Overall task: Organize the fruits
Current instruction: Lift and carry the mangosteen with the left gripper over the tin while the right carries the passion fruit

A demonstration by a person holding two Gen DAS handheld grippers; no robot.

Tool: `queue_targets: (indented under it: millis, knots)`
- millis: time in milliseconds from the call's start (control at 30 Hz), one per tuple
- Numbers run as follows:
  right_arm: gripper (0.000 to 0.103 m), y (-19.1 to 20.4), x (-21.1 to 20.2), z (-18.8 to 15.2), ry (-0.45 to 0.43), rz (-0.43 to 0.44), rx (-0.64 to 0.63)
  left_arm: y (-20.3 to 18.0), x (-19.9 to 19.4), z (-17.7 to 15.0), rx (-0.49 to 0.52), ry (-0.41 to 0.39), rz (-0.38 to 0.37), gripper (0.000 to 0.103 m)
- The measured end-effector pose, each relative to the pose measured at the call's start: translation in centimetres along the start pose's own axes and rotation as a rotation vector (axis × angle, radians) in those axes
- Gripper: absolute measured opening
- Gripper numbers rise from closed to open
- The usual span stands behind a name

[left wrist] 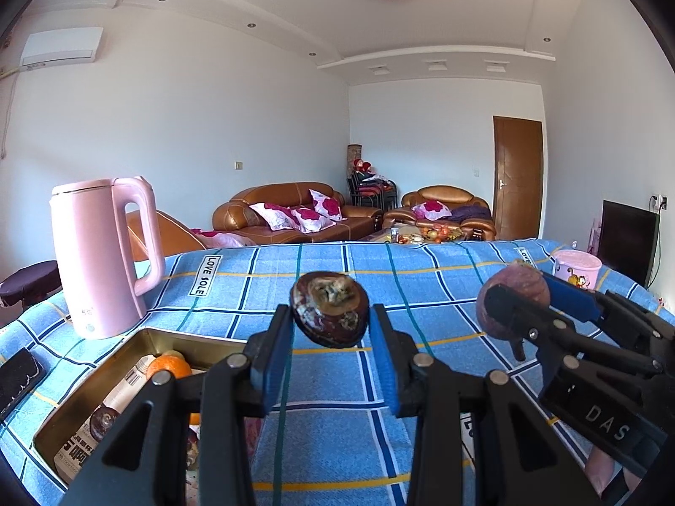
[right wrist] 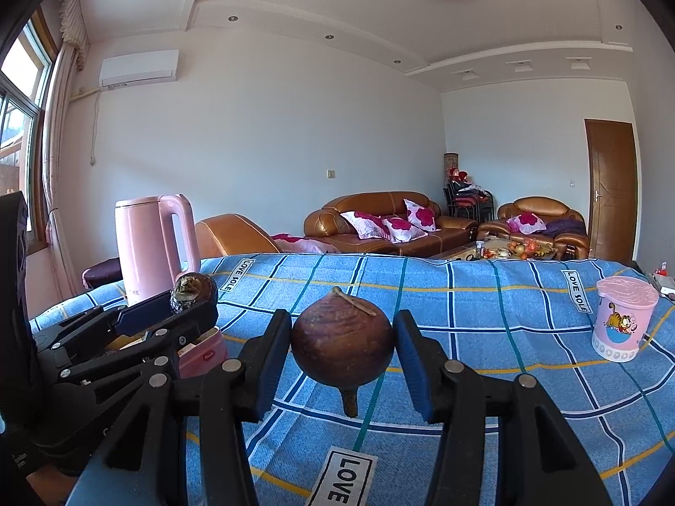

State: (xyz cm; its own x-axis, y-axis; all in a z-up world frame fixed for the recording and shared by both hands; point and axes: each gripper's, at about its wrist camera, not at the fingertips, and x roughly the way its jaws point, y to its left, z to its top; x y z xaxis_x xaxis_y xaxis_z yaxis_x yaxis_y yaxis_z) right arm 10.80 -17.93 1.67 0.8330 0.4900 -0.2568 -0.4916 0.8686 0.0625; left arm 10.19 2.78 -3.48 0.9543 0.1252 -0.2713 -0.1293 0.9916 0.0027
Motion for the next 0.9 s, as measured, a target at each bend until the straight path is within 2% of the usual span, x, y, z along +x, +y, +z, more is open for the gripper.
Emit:
queue_targets:
  millis: [367, 633, 900]
  knots:
    - [0.052, 0.1, -0.5, -0.1, -0.01, 0.009, -0.004, 0.2, -0.4, -0.2, -0.009, 0.003, -0.007, 0.039]
    - [0.052, -0.1, -0.7, -0.3, 0.008, 0.044, 0.045, 1.1, -1.1, -0.4, -0.024, 0.013, -0.017, 0.039]
    - [0.052, 1.9, -0.6, 0.2, 0.016, 0.099, 0.034, 2.2, -2.3, -0.7, -0.028, 0.015, -0.003, 0.039]
